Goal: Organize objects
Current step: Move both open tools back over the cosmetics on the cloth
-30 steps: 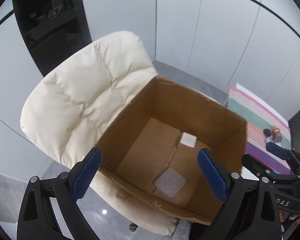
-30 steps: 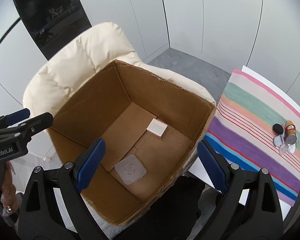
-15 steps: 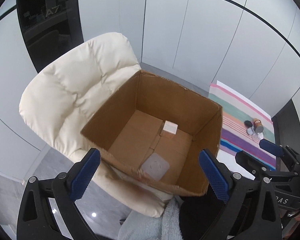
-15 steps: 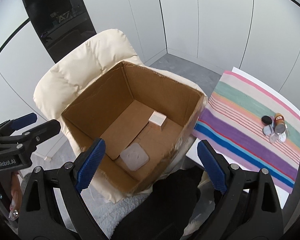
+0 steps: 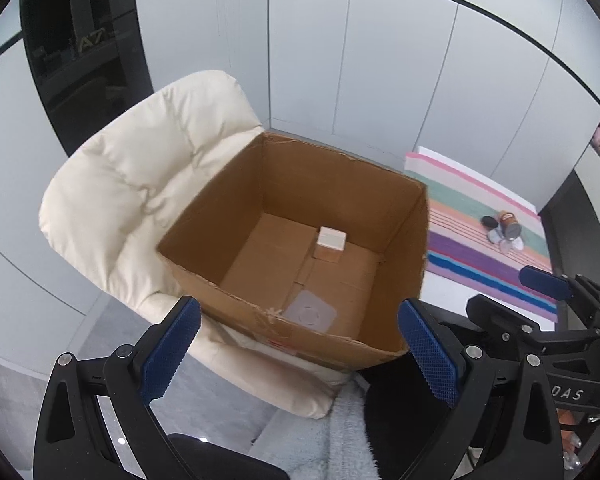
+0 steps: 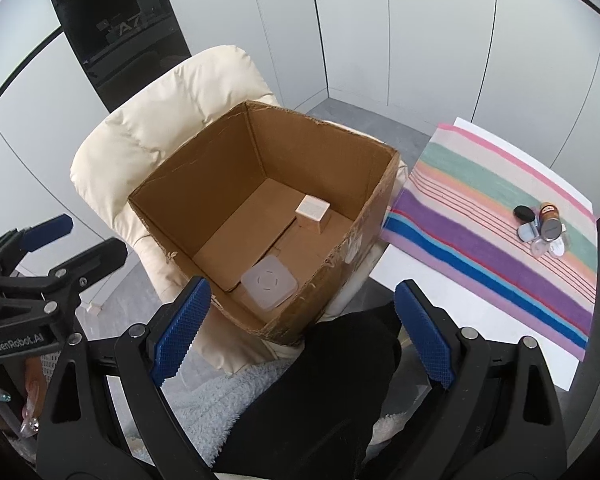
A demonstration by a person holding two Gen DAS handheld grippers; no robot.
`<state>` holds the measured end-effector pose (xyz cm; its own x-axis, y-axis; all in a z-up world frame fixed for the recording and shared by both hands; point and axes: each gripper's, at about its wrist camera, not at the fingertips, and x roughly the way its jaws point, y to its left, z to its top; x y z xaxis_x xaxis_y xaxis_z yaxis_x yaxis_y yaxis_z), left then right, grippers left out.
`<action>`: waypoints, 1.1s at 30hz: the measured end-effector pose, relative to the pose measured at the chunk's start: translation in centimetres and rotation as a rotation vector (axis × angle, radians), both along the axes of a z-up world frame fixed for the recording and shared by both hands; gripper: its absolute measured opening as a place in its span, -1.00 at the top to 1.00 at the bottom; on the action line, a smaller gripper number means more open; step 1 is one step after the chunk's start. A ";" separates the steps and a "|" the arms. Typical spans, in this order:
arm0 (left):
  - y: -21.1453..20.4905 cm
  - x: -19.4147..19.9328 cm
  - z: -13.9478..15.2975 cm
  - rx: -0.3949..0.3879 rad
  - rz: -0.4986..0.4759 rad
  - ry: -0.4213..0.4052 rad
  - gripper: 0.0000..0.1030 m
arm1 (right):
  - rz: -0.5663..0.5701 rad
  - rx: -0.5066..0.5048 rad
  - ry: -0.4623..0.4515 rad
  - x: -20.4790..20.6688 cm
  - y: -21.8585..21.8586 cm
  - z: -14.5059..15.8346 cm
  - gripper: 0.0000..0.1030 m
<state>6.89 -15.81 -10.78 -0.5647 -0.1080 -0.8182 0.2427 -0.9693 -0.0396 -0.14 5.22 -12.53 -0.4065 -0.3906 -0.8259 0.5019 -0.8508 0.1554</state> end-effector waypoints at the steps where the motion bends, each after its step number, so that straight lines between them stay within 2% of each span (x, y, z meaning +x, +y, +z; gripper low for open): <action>1: 0.1 0.0 0.0 -0.006 -0.001 0.006 -0.94 | -0.003 0.002 0.004 0.1 0.1 0.1 -0.84; 3: 0.3 0.1 -0.1 -0.019 0.003 0.021 -0.94 | -0.007 0.007 0.006 0.0 0.2 0.1 -0.84; 6: 0.3 -0.1 -0.6 0.014 0.024 0.038 -0.94 | -0.013 0.010 0.008 -0.1 0.5 0.1 -0.84; 11: 1.3 -1.3 -2.5 0.049 -0.001 -0.026 -0.94 | -0.054 -0.005 0.021 -0.4 2.2 0.4 -0.84; 14: 2.4 -1.9 -2.7 0.053 -0.025 -0.025 -0.94 | -0.093 -0.011 0.025 -0.6 3.8 0.6 -0.84; 18: 4.4 -2.7 -2.4 0.032 -0.070 -0.007 -0.94 | -0.152 -0.007 0.037 -0.6 6.2 0.9 -0.84; 24: 8.5 -4.6 -1.8 0.056 -0.157 0.024 -0.93 | -0.262 0.022 0.062 -0.3 11.1 1.4 -0.84; 33: 17.3 -7.3 -1.6 0.026 -0.348 0.030 -0.94 | -0.445 0.035 0.067 1.1 20.0 2.0 -0.84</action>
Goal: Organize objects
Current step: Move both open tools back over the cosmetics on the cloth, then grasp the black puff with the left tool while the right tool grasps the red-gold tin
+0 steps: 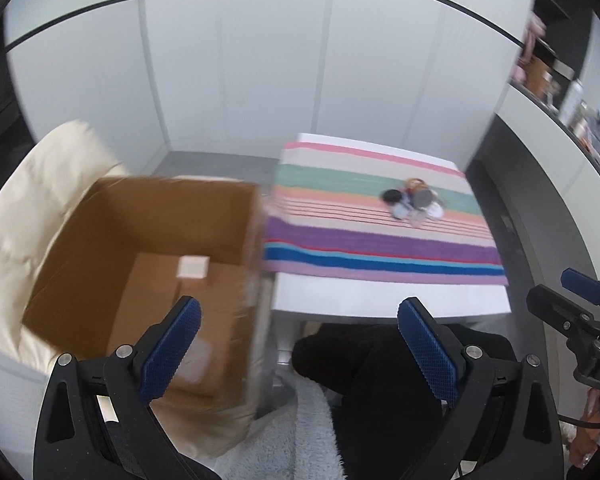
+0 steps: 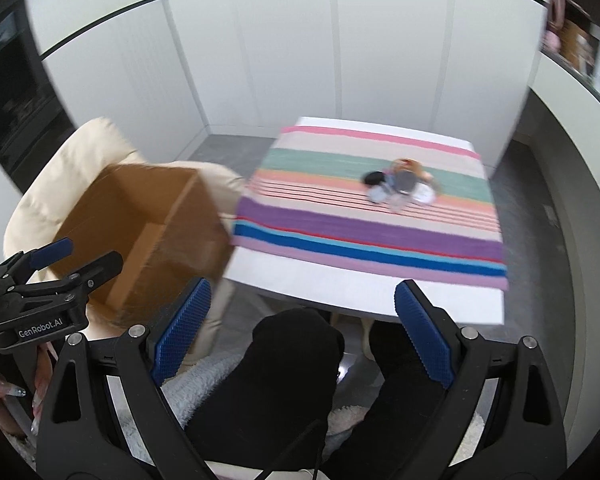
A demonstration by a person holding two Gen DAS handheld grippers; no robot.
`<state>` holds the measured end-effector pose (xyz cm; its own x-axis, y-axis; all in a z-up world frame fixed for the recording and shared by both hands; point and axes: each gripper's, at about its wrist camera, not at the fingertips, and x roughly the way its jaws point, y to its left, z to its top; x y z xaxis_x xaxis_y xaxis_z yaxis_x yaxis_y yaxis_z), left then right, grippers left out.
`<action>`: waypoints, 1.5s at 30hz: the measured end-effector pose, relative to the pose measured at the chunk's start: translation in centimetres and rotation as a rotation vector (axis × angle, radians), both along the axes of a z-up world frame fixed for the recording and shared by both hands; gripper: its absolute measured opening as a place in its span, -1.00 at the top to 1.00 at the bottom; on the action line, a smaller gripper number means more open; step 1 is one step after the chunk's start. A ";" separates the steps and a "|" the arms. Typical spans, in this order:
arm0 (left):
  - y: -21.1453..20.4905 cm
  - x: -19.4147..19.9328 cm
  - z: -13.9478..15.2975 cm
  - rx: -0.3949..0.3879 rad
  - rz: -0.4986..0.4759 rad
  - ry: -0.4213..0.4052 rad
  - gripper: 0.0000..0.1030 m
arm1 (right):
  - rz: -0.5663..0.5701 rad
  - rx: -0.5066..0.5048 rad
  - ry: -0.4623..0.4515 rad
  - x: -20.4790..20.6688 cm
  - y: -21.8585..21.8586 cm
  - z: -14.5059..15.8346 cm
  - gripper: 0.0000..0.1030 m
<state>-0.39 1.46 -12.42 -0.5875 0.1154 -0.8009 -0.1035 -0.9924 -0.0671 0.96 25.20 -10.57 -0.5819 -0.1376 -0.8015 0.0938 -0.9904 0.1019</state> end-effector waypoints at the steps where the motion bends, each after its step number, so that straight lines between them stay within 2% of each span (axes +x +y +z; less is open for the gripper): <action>1: 1.2 -0.2 0.1 -0.005 -0.025 0.007 -0.94 | -0.019 -0.001 -0.001 0.2 0.9 0.0 -0.84; 7: 6.8 -1.7 -0.1 -0.035 -0.141 0.009 -0.94 | -0.147 0.002 -0.013 1.6 6.9 -0.2 -0.84; 13: 10.2 -3.6 -0.5 -0.022 -0.190 0.002 -0.94 | -0.241 0.006 -0.026 1.6 11.9 -1.1 -0.84; 18: 12.7 -7.6 -1.4 -0.023 -0.199 -0.014 -0.94 | -0.294 0.001 -0.034 -0.1 15.1 -2.4 -0.84; 20: 13.8 -9.7 -2.2 -0.046 -0.194 -0.038 -0.94 | -0.302 -0.004 -0.030 -1.2 15.9 -2.9 -0.84; 27: 16.4 -16.4 -4.6 -0.088 -0.198 -0.079 -0.94 | -0.277 0.028 -0.045 -7.4 18.2 -6.4 -0.84; 31: 18.5 -21.4 -7.9 -0.118 -0.207 -0.117 -0.94 | -0.241 -0.017 -0.056 -11.8 19.0 -9.6 -0.84; 34: 18.6 -25.2 -11.6 -0.145 -0.151 -0.177 -0.94 | -0.242 -0.024 -0.075 -14.8 19.4 -12.3 -0.84; 37: 17.8 -28.6 -15.1 -0.137 -0.099 -0.241 -0.93 | -0.239 -0.049 -0.096 -17.4 19.7 -14.4 -0.84; 39: 17.2 -30.6 -17.2 -0.110 -0.059 -0.268 -0.93 | -0.220 -0.064 -0.087 -19.5 19.5 -15.2 -0.84; 45: 16.9 -33.7 -22.1 -0.110 0.002 -0.323 -0.93 | -0.200 -0.108 -0.078 -27.4 18.1 -18.0 -0.84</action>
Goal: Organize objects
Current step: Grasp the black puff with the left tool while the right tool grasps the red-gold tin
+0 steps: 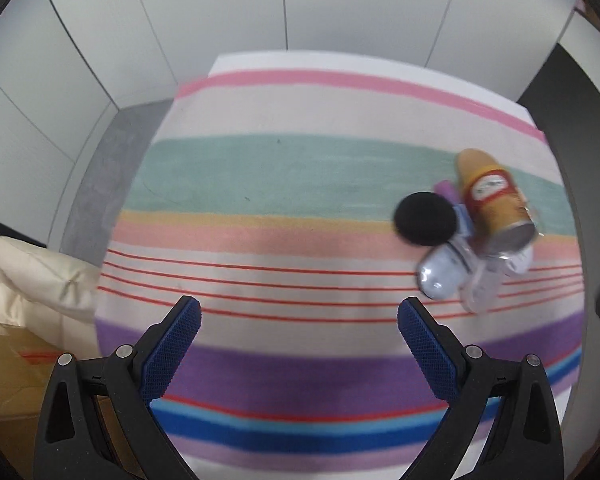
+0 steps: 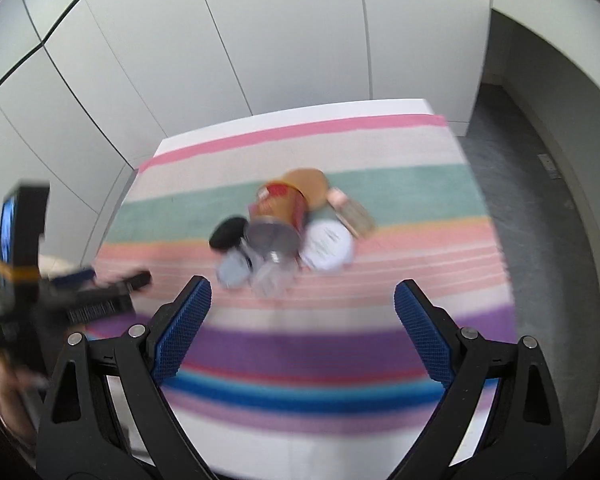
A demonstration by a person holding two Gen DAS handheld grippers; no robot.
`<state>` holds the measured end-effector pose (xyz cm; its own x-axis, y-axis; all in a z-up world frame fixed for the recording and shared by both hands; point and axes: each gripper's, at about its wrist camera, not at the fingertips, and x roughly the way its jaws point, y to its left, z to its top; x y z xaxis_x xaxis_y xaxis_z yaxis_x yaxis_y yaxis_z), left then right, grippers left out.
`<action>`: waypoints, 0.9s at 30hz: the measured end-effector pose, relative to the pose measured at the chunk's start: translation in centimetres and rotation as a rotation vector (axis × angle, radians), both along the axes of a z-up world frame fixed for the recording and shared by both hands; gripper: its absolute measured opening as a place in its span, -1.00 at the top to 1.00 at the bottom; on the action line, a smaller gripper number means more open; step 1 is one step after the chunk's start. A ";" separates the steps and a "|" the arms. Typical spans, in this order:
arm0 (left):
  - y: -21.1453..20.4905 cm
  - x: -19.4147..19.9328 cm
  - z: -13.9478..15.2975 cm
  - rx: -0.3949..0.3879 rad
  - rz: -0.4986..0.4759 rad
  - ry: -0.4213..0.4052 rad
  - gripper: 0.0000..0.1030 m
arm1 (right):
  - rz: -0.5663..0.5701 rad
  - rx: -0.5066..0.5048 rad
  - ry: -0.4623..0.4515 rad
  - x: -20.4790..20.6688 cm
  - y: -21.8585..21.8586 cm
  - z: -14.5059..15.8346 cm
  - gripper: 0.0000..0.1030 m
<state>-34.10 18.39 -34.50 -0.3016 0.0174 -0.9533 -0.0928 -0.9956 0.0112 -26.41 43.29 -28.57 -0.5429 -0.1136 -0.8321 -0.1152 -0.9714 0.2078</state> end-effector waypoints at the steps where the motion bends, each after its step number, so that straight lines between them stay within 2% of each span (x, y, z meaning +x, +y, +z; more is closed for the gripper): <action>1: 0.0 -0.5 -0.7 0.012 0.007 -0.009 -0.93 | 0.015 -0.018 -0.016 -1.8 -0.4 -0.9 -0.84; 4: 0.4 -1.4 -1.7 0.043 0.005 -0.012 -0.93 | 0.021 -0.030 -0.069 -6.1 -1.4 -3.5 -0.84; 6: 1.1 -2.1 -2.3 0.066 -0.016 -0.013 -0.93 | 0.022 -0.019 -0.109 -8.2 -1.9 -5.1 -0.72; 7: 1.6 -2.4 -2.4 0.080 -0.037 -0.013 -0.93 | 0.033 -0.014 -0.135 -9.1 -2.1 -5.9 -0.50; 8: 2.1 -2.8 -2.6 0.093 -0.054 -0.016 -0.93 | 0.049 -0.014 -0.160 -9.8 -2.4 -6.7 -0.09; 10: 3.0 -3.4 -2.7 0.120 -0.079 -0.018 -0.93 | 0.082 -0.032 -0.194 -10.8 -2.5 -7.8 -0.09; 14: 5.3 -5.0 -3.0 0.174 -0.116 -0.022 -0.93 | 0.067 -0.021 -0.139 -9.5 -0.4 -6.7 -0.09; 17: 7.0 -5.8 -3.9 0.181 -0.128 -0.053 -0.93 | 0.037 -0.055 -0.130 -7.7 1.6 -5.8 -0.09; 19: 8.0 -6.4 -5.1 0.161 -0.126 -0.079 -0.84 | 0.036 -0.042 -0.127 -7.0 2.6 -5.3 -0.09; 21: 8.6 -6.6 -5.2 0.146 -0.125 -0.051 -0.80 | 0.044 -0.021 -0.133 -6.4 3.1 -5.1 -0.09; 22: 8.9 -6.8 -5.2 0.134 -0.134 -0.042 -0.74 | 0.047 -0.015 -0.138 -6.2 3.4 -5.0 -0.09; 24: 9.7 -6.6 -5.2 0.063 -0.148 -0.002 -0.53 | 0.053 -0.008 -0.150 -5.5 3.5 -5.0 -0.09; 26: 10.2 -6.4 -5.3 0.011 -0.169 0.025 -0.19 | 0.053 -0.005 -0.160 -5.0 3.4 -5.1 -0.09; 27: 10.5 -6.3 -5.1 0.017 -0.185 0.033 -0.06 | 0.056 0.001 -0.165 -4.8 3.3 -5.2 -0.09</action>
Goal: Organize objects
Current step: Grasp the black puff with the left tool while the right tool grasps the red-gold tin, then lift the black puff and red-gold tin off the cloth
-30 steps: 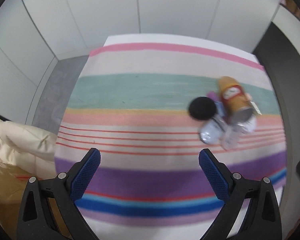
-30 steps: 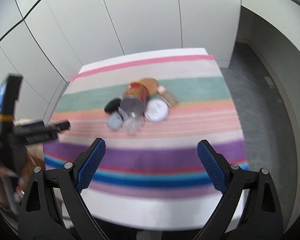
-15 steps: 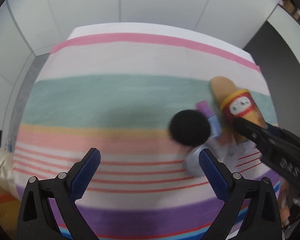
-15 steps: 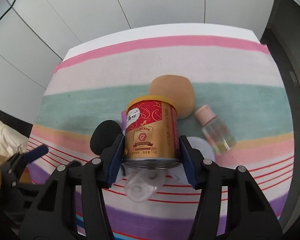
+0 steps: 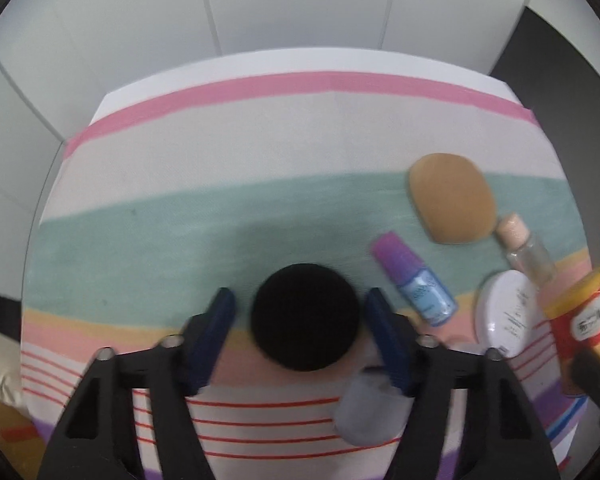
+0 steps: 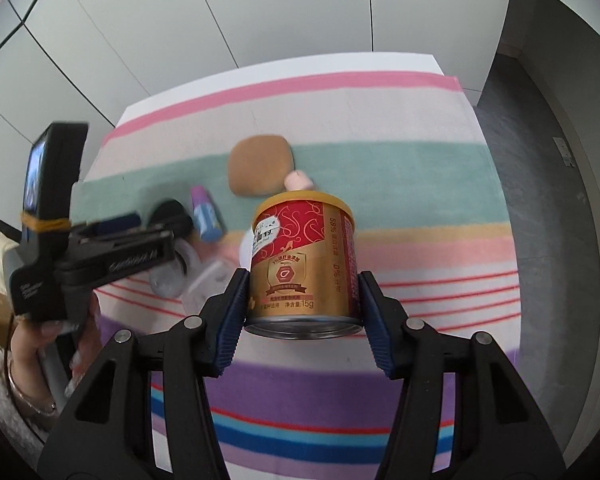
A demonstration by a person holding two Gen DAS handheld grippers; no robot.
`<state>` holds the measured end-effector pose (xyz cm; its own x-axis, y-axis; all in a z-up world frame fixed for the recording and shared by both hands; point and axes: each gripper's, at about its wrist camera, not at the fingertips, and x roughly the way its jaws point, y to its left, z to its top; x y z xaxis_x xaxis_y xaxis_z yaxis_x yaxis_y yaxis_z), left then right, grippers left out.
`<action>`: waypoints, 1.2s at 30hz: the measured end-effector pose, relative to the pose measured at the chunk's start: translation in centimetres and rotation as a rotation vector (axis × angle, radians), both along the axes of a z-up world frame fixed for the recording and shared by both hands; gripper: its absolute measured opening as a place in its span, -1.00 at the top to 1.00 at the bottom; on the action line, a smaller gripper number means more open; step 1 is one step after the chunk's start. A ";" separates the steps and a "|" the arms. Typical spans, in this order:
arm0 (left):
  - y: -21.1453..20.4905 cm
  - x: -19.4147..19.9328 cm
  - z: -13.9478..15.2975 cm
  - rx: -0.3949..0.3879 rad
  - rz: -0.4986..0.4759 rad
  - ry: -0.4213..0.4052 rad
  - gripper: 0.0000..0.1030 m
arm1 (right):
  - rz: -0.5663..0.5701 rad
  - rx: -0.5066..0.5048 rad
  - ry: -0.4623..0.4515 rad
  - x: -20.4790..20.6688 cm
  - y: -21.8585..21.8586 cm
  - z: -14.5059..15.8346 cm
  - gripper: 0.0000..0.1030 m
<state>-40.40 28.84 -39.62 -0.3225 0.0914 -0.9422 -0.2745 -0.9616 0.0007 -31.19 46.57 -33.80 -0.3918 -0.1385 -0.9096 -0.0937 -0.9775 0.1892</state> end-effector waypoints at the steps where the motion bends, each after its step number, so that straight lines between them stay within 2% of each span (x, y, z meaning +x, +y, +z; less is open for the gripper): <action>1: 0.2 0.0 0.1 -0.010 -0.021 0.005 0.04 | 0.005 0.006 0.000 0.4 -0.2 -0.1 -0.09; 5: 0.3 0.1 0.3 -0.029 -0.032 0.002 0.15 | 0.015 0.022 0.001 1.5 0.2 0.4 -0.09; 12: -1.3 0.4 1.4 -0.040 0.012 -0.006 0.15 | 0.016 0.030 0.013 1.8 -0.6 1.3 -0.09; 17: -2.9 0.5 4.1 -0.048 0.059 0.008 0.15 | 0.015 0.051 0.035 1.7 -1.0 3.1 -0.09; 21: -3.6 1.0 7.7 -0.048 0.073 0.035 0.15 | 0.013 0.076 0.066 2.0 -1.6 5.7 -0.09; 26: -4.4 2.2 14.0 -0.020 0.081 0.083 0.15 | 0.026 0.122 0.111 2.6 -3.0 9.7 -0.09; 32: -5.2 4.2 21.5 -0.020 0.049 0.150 0.15 | 0.036 0.173 0.187 4.3 -4.6 16.7 -0.09; 36: -6.2 5.6 26.3 0.003 0.054 0.185 0.15 | 0.038 0.204 0.264 6.2 -5.5 22.6 -0.09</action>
